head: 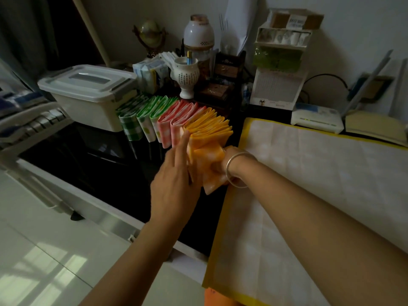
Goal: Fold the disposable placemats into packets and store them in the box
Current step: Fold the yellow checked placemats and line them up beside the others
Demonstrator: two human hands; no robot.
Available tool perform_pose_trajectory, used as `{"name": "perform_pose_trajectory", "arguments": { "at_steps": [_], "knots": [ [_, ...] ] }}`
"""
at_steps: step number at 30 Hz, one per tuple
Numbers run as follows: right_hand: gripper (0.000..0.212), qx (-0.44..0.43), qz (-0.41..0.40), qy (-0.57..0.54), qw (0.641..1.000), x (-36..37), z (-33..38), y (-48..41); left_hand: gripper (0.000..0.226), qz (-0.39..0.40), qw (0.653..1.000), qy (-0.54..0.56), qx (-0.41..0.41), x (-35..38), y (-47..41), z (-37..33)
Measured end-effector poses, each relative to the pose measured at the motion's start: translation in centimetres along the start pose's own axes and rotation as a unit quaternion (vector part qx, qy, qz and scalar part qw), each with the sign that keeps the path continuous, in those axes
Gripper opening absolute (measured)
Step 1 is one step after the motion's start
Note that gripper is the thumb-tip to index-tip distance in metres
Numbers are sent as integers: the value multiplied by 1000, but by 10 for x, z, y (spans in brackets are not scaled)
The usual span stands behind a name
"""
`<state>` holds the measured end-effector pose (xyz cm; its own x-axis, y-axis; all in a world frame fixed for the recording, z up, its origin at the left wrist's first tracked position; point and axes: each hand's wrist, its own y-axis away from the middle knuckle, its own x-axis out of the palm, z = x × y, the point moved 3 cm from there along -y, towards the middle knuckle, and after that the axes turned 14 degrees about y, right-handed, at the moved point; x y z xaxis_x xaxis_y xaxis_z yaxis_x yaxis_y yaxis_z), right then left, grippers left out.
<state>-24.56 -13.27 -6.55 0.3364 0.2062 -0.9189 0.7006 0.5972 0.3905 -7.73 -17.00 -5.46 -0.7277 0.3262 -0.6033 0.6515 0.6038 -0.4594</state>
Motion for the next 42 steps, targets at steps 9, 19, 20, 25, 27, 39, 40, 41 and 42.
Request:
{"name": "perform_pose_trajectory", "arguments": {
  "at_steps": [9, 19, 20, 25, 27, 39, 40, 41, 42],
  "knots": [
    [47, -4, -17, -196, 981, 11, -20, -8, 67, 155, 979, -3, 132, 40, -16, 18],
    [23, 57, -82, -430, 897, 27, -65, 14, 97, 336, 930, -106, 109, 59, -40, 32],
    [25, 78, -106, -416, 900, 25, -71, 19, 97, 345, 925, -123, 102, 61, -40, 33],
    [42, 153, -133, -363, 910, 13, -98, 40, 89, 389, 894, -177, 132, 66, -57, 28],
    [43, 165, -123, -354, 913, 11, -103, 42, 84, 408, 875, -197, 169, 63, -63, 27],
    [40, 171, -176, -236, 940, -10, -104, 57, 31, 206, 959, -156, 118, 56, -77, 14],
    [45, 166, -183, -218, 944, -11, -100, 57, 29, 187, 967, -146, 97, 56, -80, 12],
    [49, 161, -184, -209, 947, -14, -95, 58, 29, 173, 971, -145, 79, 58, -83, 9],
    [51, 152, -188, -200, 949, -16, -89, 57, 29, 163, 974, -145, 59, 61, -85, 9]
  ]
}}
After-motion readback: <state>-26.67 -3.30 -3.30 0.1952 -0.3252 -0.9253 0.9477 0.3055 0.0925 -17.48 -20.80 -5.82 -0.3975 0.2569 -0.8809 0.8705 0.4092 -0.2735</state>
